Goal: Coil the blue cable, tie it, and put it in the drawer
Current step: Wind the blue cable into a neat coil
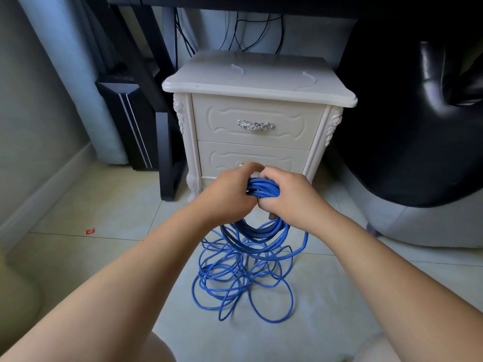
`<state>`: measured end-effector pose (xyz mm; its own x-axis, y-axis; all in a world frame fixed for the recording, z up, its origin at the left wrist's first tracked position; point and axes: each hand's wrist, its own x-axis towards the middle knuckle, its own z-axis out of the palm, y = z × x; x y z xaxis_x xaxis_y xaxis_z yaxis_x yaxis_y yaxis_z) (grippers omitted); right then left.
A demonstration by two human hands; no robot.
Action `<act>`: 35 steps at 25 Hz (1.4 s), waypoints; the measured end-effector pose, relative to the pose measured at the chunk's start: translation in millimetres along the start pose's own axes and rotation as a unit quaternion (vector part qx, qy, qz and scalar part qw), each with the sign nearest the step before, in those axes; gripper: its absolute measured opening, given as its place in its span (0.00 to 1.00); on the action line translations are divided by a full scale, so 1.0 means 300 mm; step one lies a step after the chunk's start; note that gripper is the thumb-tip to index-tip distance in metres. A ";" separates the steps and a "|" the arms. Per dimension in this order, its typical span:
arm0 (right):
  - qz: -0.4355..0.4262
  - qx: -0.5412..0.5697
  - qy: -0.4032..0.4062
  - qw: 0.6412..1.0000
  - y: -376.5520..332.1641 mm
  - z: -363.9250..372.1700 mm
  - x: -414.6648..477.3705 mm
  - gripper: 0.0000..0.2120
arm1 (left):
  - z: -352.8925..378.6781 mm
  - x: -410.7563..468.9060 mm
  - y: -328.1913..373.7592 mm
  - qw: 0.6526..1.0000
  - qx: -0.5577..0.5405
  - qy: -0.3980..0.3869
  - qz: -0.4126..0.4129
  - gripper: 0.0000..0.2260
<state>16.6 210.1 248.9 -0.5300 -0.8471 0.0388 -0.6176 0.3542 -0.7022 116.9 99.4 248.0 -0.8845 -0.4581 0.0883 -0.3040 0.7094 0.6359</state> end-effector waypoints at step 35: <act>0.009 -0.016 0.011 1.000 -0.010 -0.012 -0.017 0.14 | 0.020 -0.005 -0.010 0.997 -0.041 0.060 -0.015 0.10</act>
<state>19.1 214.6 253.3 -0.5546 -0.8311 0.0423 -0.6253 0.3827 -0.6801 116.9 101.0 241.3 -0.8251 -0.5425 0.1575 -0.2943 0.6508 0.6999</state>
